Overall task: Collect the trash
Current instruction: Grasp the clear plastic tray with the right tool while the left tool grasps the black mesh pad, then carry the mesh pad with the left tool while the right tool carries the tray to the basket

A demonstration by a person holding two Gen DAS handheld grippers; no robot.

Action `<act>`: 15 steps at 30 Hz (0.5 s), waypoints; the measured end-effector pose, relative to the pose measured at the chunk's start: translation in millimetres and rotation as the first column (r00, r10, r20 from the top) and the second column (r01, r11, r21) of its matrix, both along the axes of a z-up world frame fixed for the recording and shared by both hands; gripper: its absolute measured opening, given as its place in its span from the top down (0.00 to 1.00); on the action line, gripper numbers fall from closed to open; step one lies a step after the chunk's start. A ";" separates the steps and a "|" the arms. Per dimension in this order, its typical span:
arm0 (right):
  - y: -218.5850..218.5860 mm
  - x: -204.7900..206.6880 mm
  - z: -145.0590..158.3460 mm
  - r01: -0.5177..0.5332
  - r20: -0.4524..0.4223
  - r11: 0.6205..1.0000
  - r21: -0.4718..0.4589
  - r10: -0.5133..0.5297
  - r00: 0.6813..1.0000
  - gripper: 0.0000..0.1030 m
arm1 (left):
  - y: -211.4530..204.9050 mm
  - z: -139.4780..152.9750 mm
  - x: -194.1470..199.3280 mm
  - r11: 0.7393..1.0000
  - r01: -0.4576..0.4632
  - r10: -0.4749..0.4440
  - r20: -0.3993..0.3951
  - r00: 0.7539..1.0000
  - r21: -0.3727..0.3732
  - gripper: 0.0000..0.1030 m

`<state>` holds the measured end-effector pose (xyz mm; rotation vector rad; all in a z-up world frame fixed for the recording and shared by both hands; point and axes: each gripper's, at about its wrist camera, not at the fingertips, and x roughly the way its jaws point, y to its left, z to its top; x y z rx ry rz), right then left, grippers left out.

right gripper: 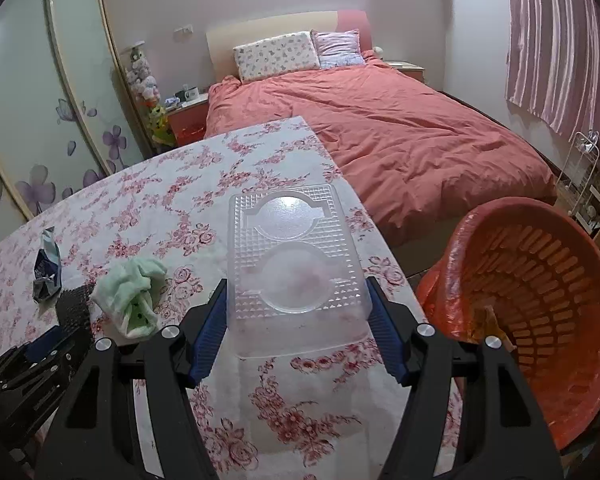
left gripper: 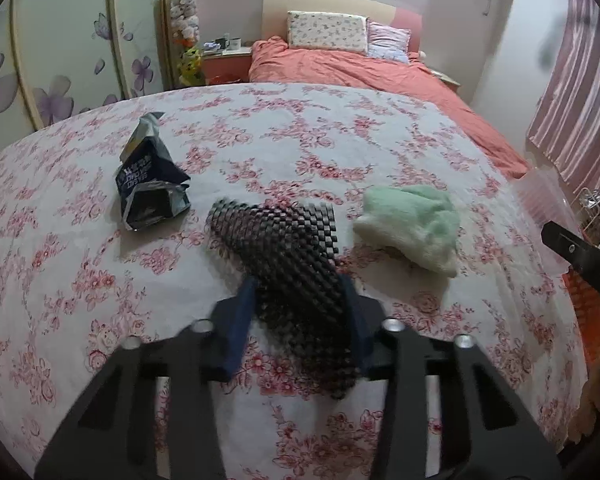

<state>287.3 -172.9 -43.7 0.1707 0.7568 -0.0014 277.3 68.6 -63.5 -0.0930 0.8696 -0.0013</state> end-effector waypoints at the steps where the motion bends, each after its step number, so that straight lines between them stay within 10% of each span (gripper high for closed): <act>1: -1.6 -1.1 0.9 0.002 0.004 1.000 0.004 -0.002 1.000 0.37 | 2.3 1.2 -0.5 1.000 0.008 -0.008 0.003 1.000 -0.021 0.72; 15: -22.5 -32.9 20.0 0.022 0.100 0.997 0.071 -0.029 0.995 0.37 | 4.2 39.9 -21.2 0.993 0.060 -0.049 0.111 0.993 -0.101 0.84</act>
